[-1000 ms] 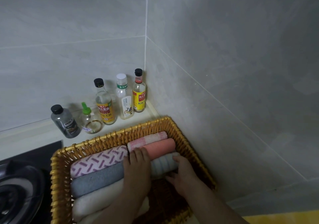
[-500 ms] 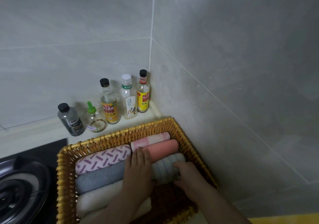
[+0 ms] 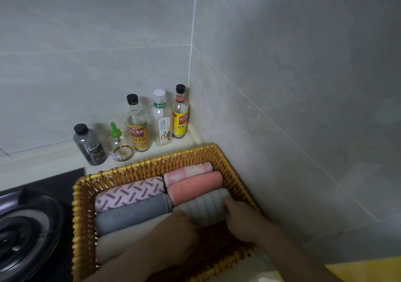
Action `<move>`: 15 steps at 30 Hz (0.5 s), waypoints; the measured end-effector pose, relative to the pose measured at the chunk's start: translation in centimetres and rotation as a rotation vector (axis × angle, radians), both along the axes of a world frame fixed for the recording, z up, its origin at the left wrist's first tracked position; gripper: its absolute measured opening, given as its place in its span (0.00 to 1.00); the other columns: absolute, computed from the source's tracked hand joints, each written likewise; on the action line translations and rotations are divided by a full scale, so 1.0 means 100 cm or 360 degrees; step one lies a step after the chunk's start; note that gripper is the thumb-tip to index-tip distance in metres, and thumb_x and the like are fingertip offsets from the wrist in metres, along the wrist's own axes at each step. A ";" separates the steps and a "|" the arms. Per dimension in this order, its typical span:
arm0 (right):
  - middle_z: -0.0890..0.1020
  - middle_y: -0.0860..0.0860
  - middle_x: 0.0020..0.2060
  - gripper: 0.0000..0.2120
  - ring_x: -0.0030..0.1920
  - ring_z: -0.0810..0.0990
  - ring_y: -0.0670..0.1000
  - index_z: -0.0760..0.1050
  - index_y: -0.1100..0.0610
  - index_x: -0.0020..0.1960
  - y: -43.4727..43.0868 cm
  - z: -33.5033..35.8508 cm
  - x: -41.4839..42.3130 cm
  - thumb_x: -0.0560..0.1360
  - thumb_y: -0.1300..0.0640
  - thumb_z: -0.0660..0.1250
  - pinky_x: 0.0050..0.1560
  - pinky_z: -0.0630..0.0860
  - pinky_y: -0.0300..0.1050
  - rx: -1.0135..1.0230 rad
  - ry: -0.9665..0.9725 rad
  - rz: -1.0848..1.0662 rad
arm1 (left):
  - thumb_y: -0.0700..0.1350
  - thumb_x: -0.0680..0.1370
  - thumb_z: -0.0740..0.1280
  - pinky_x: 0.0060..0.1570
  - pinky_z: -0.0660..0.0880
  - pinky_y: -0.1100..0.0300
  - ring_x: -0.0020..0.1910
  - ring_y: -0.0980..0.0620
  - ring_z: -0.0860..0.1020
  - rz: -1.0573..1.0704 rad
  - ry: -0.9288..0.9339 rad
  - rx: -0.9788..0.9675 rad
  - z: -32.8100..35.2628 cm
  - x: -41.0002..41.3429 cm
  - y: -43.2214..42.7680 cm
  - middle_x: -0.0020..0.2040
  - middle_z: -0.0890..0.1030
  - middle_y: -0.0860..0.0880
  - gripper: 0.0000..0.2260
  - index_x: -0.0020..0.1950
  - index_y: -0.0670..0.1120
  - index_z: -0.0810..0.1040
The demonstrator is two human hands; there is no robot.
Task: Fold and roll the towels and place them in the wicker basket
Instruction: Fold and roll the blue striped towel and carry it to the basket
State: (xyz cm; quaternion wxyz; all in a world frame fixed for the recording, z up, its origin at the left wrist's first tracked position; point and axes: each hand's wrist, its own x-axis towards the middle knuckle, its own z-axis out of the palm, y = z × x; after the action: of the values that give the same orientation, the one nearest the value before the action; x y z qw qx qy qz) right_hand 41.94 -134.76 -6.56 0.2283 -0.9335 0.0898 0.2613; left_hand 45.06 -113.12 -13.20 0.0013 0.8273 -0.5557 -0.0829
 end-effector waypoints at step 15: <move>0.72 0.48 0.67 0.22 0.66 0.71 0.49 0.74 0.51 0.68 -0.010 0.008 0.040 0.75 0.63 0.64 0.67 0.69 0.43 -0.0053 -0.0245 0.0533 | 0.39 0.79 0.60 0.59 0.76 0.55 0.56 0.46 0.79 0.1867 0.2085 -0.0518 0.008 -0.008 -0.069 0.61 0.78 0.43 0.18 0.69 0.41 0.72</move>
State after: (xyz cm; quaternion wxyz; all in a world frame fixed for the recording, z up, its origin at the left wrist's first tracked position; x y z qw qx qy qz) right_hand 45.92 -135.78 -5.78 0.1722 -0.9563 -0.0803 0.2221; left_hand 44.27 -120.05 -12.44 0.4779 0.7547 0.0642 -0.4448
